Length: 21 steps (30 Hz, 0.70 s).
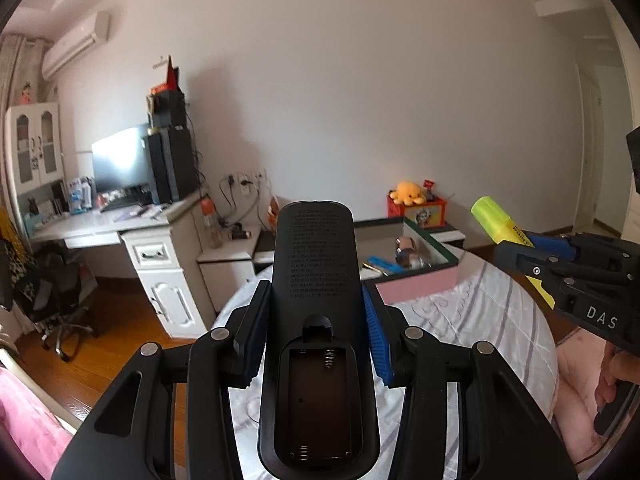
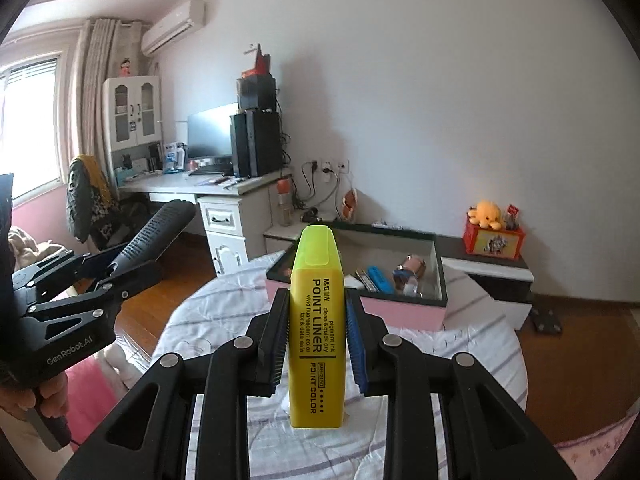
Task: Organize rigid objects
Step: 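Lift the remote and highlighter and carry both toward the pink box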
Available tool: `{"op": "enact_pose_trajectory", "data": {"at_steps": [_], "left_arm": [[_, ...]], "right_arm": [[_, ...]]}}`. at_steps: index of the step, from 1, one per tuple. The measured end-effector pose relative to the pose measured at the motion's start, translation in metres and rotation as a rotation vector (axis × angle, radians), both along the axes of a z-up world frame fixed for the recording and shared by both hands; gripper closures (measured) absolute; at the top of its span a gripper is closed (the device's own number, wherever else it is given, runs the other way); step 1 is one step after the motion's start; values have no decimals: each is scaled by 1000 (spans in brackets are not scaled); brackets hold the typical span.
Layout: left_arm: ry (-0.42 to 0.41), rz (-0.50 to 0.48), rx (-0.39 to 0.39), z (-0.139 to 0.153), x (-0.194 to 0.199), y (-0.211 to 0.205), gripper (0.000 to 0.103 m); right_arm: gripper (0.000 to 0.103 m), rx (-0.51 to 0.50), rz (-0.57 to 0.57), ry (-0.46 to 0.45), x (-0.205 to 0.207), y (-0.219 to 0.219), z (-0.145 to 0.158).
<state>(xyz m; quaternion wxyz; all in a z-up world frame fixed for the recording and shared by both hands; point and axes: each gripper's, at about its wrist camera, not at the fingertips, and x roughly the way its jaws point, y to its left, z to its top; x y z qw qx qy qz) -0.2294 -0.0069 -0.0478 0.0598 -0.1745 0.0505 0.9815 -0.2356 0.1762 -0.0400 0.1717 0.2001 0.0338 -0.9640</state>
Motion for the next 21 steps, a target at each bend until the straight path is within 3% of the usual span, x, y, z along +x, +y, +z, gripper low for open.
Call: {"op": "enact_pose_trajectory", "data": {"at_steps": [12, 21], "left_arm": [[28, 16, -16, 14, -10, -2, 59], [11, -16, -59, 15, -62, 16, 59]], "right_arm": [[76, 5, 23, 29, -11, -4, 11], [76, 42, 12, 23, -48, 5, 11]]}}
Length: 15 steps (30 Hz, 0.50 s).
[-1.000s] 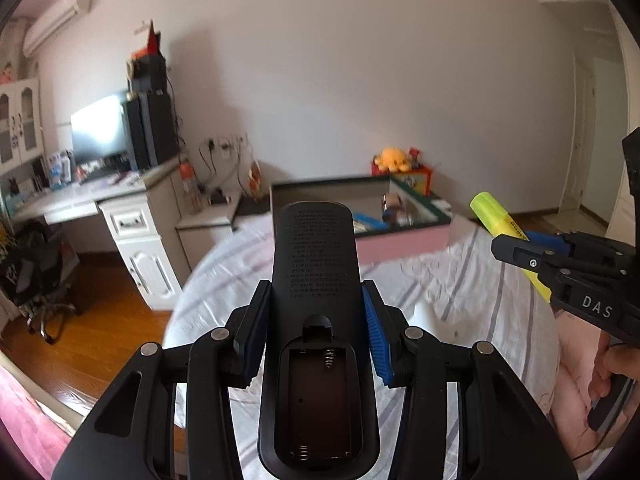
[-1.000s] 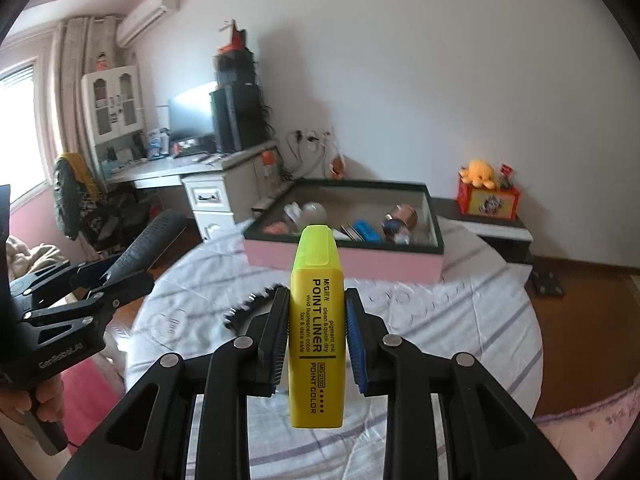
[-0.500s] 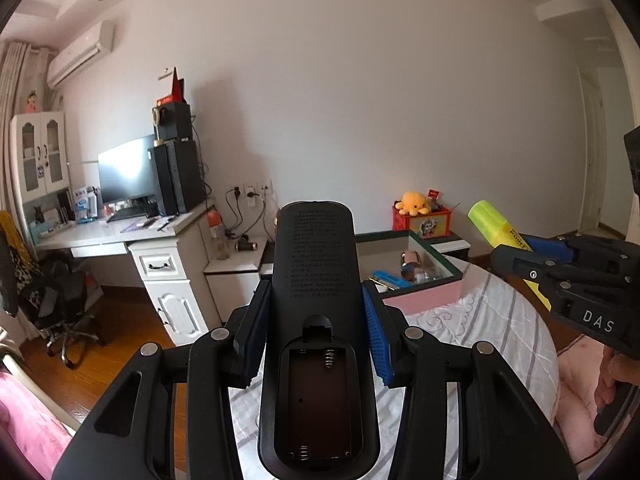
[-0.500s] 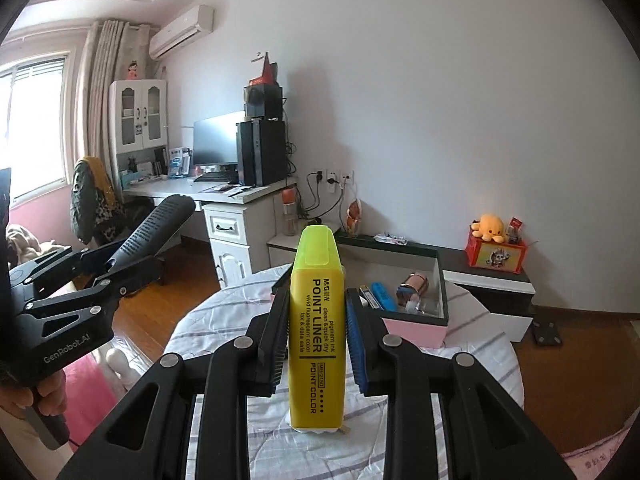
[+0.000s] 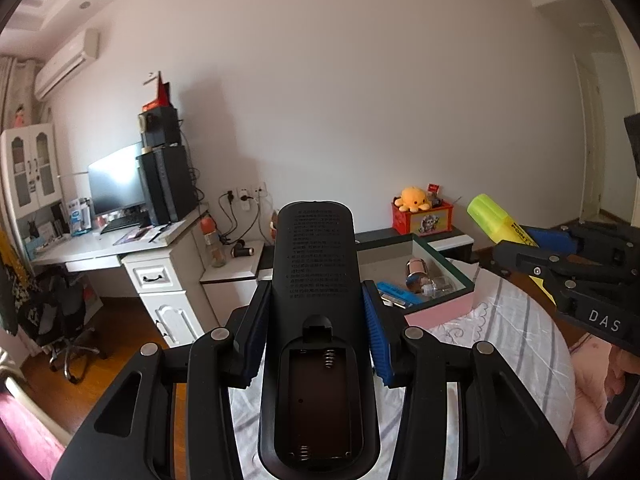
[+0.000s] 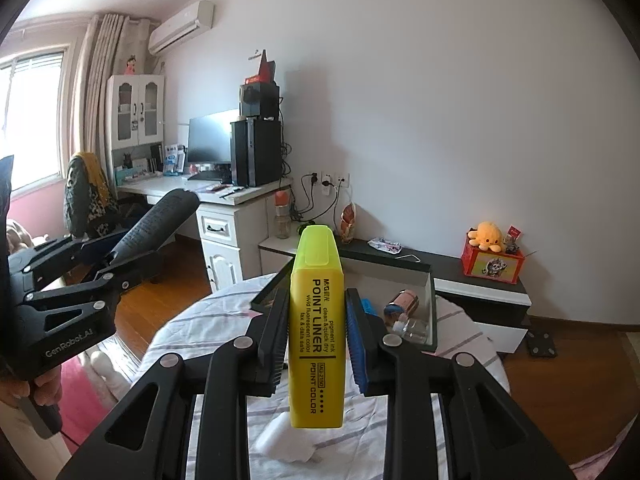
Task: Organize rigid objects
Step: 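Lift the remote and highlighter and carry both toward the pink box, then open both tools over the pink box to drop remote and highlighter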
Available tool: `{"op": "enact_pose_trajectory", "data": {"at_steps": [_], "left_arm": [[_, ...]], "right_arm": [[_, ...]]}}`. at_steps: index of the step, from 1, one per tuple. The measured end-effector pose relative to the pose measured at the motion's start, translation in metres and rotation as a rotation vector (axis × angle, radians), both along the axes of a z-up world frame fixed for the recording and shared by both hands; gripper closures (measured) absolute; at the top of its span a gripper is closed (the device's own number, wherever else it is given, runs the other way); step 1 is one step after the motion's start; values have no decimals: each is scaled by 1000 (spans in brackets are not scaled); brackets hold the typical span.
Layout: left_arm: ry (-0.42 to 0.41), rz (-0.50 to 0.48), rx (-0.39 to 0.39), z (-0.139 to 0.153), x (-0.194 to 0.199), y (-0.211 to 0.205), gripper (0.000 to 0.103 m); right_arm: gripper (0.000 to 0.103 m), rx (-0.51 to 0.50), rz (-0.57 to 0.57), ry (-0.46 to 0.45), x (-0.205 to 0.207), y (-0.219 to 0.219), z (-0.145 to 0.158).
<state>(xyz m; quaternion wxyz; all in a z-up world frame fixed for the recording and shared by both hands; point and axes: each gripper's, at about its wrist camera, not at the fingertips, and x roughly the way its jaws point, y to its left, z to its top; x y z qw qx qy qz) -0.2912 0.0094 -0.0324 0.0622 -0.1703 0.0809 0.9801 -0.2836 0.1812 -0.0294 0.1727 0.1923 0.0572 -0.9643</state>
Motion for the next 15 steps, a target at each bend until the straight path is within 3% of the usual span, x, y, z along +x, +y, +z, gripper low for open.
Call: {"op": "enact_pose_trajectory", "data": {"at_steps": [10, 15], "left_arm": [[-144, -62, -25, -21, -122, 29, 59], [-218, -62, -51, -42, -174, 48, 59]], "right_arm": [[76, 65, -3, -74, -85, 4, -16], [76, 105, -24, -148, -137, 7, -40]]}}
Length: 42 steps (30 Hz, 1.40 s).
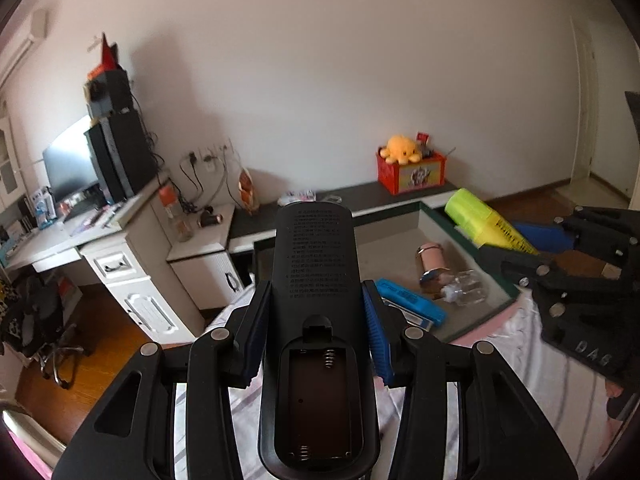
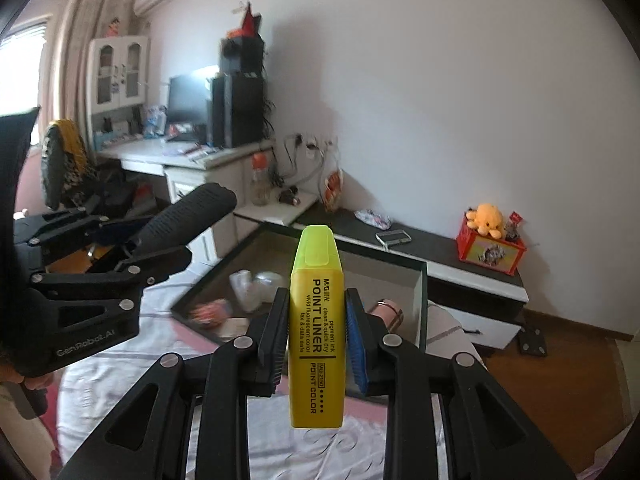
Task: Organize rigid objects
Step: 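Open both tools over the pink box to drop remote and highlighter, then move both tools back over the white charger and black hair clip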
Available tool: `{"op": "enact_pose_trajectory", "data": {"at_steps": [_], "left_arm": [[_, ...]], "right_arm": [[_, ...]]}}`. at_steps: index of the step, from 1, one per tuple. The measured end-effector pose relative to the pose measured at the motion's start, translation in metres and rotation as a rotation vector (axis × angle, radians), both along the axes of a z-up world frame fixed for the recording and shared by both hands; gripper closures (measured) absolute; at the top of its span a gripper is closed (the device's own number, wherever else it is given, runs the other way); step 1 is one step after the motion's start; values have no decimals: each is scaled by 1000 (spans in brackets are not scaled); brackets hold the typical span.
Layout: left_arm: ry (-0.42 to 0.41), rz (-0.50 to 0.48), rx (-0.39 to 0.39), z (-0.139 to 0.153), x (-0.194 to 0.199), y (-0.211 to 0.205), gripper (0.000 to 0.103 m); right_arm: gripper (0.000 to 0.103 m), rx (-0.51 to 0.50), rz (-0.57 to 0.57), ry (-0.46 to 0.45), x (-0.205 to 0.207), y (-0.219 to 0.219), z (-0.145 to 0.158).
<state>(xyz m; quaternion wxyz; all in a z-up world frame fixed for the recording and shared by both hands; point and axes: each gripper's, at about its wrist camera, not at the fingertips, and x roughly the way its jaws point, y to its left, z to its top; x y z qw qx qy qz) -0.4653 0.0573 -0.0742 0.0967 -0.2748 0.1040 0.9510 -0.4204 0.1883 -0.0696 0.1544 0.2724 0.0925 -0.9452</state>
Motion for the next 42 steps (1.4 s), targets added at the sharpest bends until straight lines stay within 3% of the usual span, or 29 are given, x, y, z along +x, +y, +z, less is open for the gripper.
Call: {"op": "enact_pose_trajectory", "data": {"at_steps": [7, 12, 18, 22, 23, 24, 25, 26, 29, 32, 35, 40, 42], "left_arm": [[-127, 4, -36, -46, -57, 15, 59], [-187, 2, -62, -73, -72, 24, 59], [-204, 7, -61, -84, -77, 23, 57], [-166, 21, -40, -73, -66, 15, 42], [-157, 26, -40, -70, -63, 14, 40], [-142, 33, -39, -66, -58, 12, 38], [-123, 39, -37, -59, -50, 9, 32], [-108, 53, -37, -54, -43, 6, 27], [-61, 72, -23, -36, -19, -5, 15], [12, 91, -11, -16, 14, -15, 7], [74, 92, 5, 3, 53, -25, 1], [169, 103, 49, 24, 117, -38, 0], [194, 100, 66, 28, 136, -43, 0]], "right_arm": [[76, 37, -8, -120, -51, -1, -46], [76, 54, -17, -170, -70, -5, -67], [75, 38, -22, -192, -69, -2, -78], [75, 27, -28, -186, -66, 0, -75], [74, 18, -31, -178, -64, 1, -72], [67, 4, -31, -165, -58, 4, -67], [59, -1, -33, -159, -57, 3, -64], [42, -3, -45, -141, -51, 4, -58], [38, -25, -47, -102, -33, 7, -41], [22, -45, -48, -63, -11, 8, -24], [22, -53, -43, -1, 23, 5, -4], [17, -86, -26, 75, 85, 0, 19], [9, -86, -29, 116, 110, -4, 27]]}}
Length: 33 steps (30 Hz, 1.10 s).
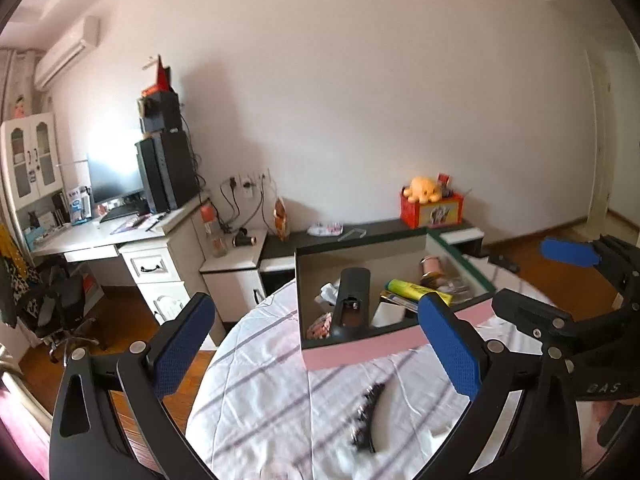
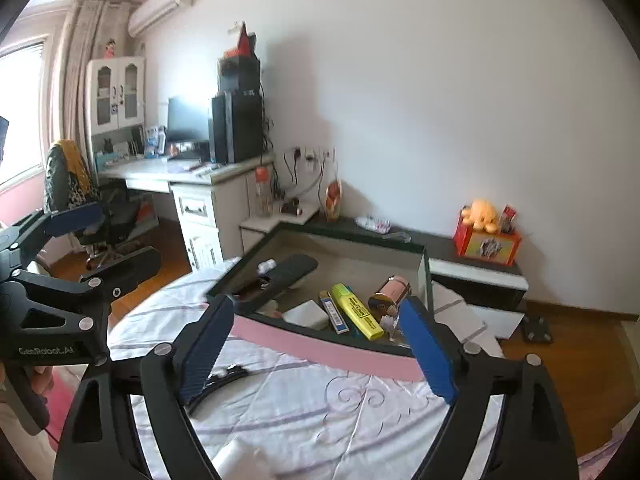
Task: Organize rigid objects
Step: 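Move both tools back over the white charger and black hair clip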
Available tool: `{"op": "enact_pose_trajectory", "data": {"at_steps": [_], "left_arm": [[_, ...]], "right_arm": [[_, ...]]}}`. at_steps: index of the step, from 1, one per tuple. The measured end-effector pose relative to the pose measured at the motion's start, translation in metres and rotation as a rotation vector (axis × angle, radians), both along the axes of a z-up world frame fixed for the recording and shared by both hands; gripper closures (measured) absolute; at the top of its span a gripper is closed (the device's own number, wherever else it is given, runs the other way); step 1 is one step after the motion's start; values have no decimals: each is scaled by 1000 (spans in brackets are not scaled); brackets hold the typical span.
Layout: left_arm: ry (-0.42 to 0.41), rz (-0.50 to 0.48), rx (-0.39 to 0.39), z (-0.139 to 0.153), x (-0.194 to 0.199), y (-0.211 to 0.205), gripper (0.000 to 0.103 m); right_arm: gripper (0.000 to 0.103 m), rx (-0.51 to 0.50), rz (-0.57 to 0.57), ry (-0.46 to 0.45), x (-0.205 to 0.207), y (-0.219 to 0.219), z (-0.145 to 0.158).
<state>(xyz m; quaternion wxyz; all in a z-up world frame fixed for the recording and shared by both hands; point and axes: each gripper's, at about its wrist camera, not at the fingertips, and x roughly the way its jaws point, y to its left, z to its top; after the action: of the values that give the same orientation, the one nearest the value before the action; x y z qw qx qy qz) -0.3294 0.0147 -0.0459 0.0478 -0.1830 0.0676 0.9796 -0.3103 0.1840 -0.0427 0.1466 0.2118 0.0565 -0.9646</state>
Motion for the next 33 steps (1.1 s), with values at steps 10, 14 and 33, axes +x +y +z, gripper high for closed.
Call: {"op": "enact_pose_trajectory", "data": {"at_steps": [10, 14, 33], "left_arm": [[73, 45, 30, 8, 93, -22, 0], [89, 60, 29, 9, 117, -27, 0], [126, -3, 34, 22, 171, -19, 0]], "right_arm": [[0, -23, -28, 99, 91, -7, 21], [0, -53, -26, 127, 117, -10, 25], [0, -50, -35, 182, 173, -22, 31]]}}
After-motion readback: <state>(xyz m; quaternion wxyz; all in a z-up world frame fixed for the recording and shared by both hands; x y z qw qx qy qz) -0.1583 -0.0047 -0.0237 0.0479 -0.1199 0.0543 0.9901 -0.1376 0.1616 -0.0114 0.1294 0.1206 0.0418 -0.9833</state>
